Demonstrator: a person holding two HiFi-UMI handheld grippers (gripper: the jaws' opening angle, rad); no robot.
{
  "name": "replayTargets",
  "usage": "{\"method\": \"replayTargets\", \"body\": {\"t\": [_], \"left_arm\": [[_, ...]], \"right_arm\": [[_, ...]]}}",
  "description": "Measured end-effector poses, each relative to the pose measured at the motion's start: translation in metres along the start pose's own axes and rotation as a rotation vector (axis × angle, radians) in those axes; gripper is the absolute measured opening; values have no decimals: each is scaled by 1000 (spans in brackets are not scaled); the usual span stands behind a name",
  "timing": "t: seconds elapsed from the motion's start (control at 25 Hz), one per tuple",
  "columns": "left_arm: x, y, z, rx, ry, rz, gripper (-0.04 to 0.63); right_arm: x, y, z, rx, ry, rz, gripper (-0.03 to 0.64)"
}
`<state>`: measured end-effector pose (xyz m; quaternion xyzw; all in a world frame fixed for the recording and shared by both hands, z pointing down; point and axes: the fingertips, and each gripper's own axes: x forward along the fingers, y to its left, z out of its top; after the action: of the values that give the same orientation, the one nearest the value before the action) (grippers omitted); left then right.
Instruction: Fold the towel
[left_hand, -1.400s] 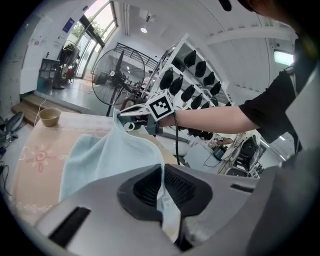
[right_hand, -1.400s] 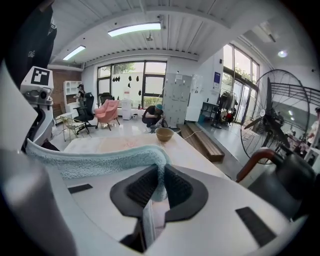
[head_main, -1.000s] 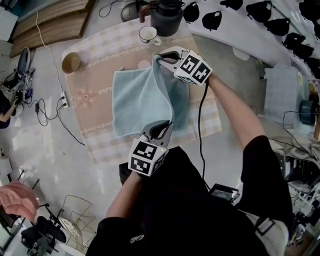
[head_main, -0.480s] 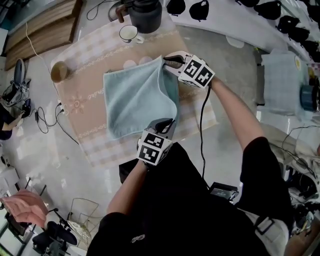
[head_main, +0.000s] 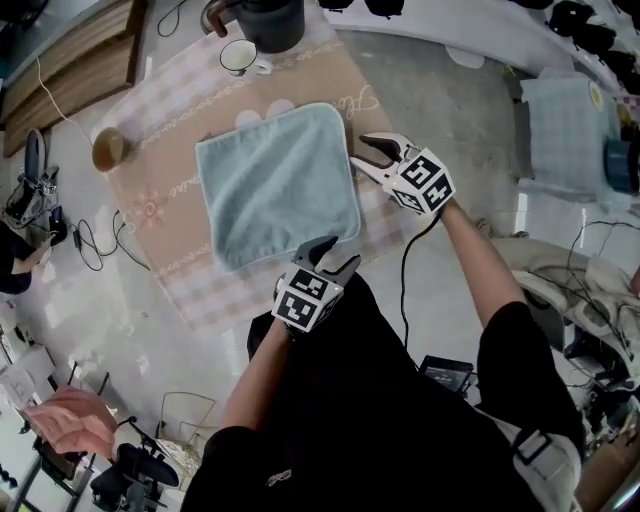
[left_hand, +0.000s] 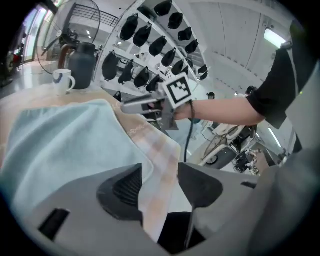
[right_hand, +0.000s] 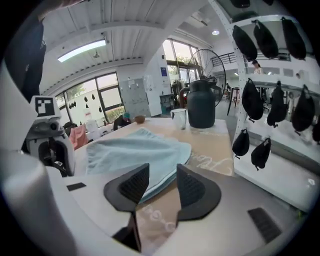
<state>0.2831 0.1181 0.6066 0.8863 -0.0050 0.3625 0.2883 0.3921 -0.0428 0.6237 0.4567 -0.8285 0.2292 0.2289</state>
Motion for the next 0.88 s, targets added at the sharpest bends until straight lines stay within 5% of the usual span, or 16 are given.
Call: {"method": "replayTargets", "body": {"t": [0.2, 0.56, 0.88], "left_arm": [[-57, 40, -24, -32, -64, 127, 209], [-137, 99, -87, -29, -24, 297, 209], [-163, 107, -104, -209, -150, 341, 209]], "right_arm": [[-20, 62, -36, 42, 22, 0, 149], [-20, 139, -62, 42, 84, -1, 149], [-9, 172, -39, -18, 103, 24, 149]]}}
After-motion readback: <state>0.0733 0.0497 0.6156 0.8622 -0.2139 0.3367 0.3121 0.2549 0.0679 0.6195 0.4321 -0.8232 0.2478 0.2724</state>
